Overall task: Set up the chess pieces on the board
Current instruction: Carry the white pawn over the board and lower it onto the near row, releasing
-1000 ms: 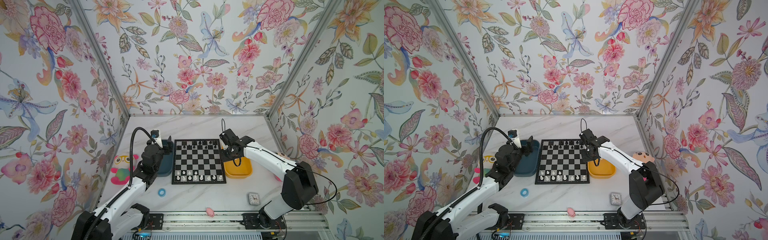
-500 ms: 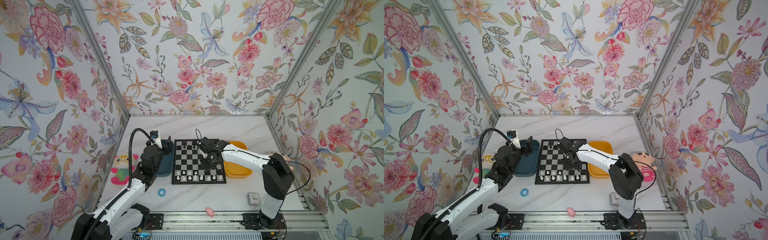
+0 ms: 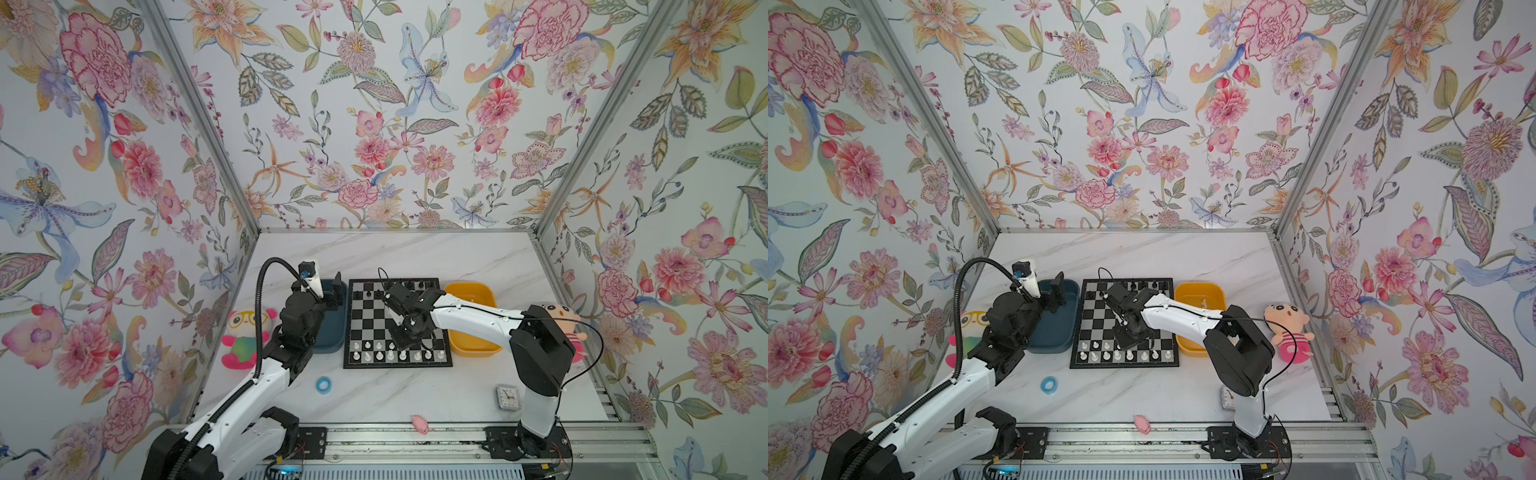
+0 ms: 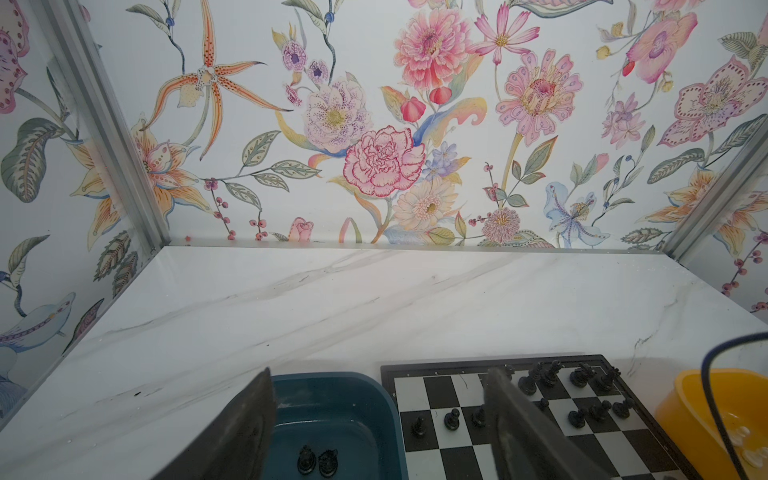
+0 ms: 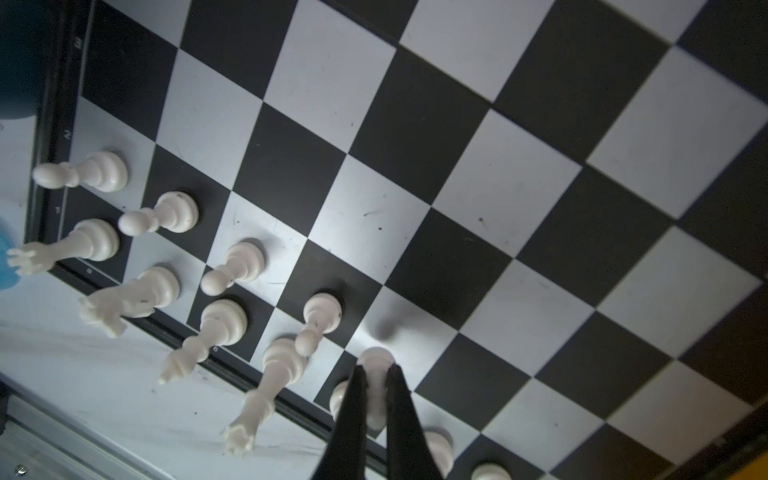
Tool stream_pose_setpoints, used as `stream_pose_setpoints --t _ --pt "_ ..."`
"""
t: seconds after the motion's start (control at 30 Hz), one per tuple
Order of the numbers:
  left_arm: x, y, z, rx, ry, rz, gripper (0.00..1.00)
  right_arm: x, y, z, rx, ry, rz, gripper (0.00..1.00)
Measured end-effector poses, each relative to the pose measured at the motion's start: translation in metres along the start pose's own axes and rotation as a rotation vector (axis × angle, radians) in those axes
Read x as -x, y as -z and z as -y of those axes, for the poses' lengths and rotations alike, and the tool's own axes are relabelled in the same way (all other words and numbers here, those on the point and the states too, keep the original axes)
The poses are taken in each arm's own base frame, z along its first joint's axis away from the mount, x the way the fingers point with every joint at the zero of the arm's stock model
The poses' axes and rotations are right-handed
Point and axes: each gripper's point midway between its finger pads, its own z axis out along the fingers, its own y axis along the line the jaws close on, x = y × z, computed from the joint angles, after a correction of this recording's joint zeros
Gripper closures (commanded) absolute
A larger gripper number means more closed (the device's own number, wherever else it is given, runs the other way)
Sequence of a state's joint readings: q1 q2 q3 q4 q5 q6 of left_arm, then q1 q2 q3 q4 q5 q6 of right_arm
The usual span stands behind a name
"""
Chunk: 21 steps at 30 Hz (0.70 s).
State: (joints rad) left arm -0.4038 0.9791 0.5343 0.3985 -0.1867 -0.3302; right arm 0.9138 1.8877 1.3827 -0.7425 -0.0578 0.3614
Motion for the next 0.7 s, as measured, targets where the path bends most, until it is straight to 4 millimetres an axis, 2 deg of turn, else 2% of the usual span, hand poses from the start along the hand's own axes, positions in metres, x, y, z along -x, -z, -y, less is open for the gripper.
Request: stream_pose_setpoints --t 0.5,0.7 --pt "0.0011 0.0019 -0.0004 -0.001 0.004 0.005 0.20 -0.0005 -0.0036 0.0043 -0.026 -0.002 -0.003 0.95" --pt "0.0010 0.0019 -0.0004 -0.001 0.004 0.005 0.20 -0.0024 -0.0087 0.0053 -0.032 -0.003 -0.016 0.90"
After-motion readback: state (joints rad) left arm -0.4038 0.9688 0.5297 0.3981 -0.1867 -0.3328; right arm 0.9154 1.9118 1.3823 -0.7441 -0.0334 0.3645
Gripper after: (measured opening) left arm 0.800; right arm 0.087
